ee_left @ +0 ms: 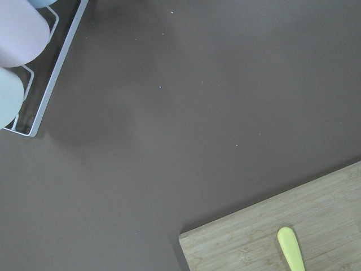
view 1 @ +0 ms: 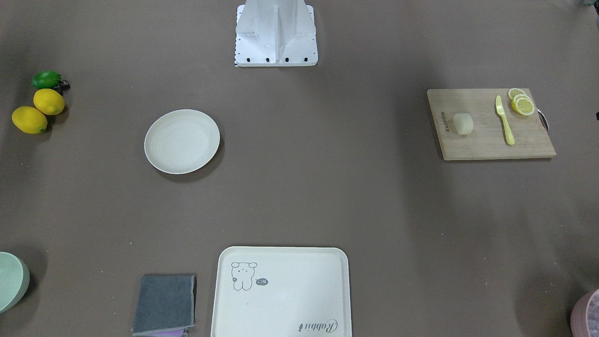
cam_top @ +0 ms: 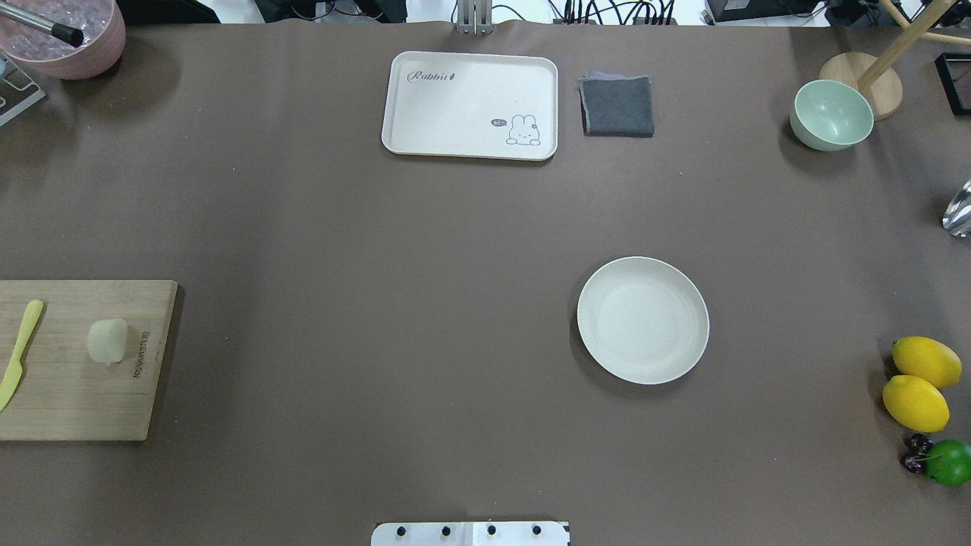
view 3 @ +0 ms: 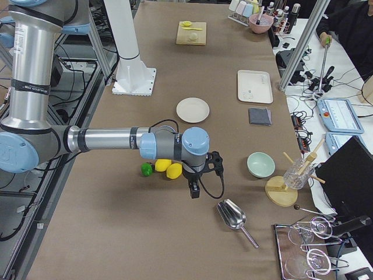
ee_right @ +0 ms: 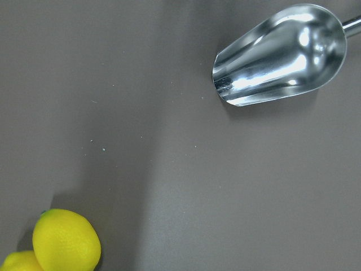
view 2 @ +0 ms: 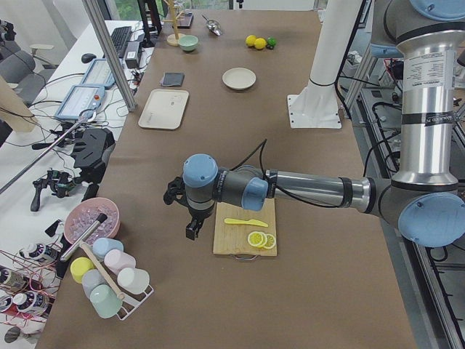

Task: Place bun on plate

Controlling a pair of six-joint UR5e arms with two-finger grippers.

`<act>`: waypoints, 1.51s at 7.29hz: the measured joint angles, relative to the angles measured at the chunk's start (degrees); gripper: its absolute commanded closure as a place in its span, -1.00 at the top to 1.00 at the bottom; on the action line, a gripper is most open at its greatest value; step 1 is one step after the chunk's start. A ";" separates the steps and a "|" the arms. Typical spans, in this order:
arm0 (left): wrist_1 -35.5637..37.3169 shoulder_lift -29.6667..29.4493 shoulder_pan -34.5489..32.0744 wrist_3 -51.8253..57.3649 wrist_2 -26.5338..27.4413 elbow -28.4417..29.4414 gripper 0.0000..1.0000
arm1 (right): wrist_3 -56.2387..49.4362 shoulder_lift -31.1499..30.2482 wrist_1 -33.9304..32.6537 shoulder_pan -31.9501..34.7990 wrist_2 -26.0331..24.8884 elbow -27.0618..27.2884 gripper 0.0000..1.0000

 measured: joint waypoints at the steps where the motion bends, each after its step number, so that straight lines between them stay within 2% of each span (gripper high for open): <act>1: -0.04 1.18 -0.64 -0.18 1.92 -1.18 0.95 | -0.08 -0.03 -0.04 0.02 -0.31 0.05 1.00; 3: 0.02 2.92 -0.96 -0.53 7.36 -3.15 0.95 | -0.11 -0.01 0.01 0.00 -2.18 0.18 1.00; 4: -0.06 3.69 -0.94 -0.50 8.02 -3.26 0.97 | -0.09 0.01 0.17 -0.02 -2.63 0.26 1.00; 8: -0.55 5.11 -0.88 -1.04 2.19 -3.63 0.96 | 0.68 0.34 0.48 -0.10 -2.41 0.59 1.00; 11: -3.93 4.36 0.48 -10.83 0.15 -5.39 0.96 | 5.35 1.41 0.52 -4.06 -2.12 3.27 1.00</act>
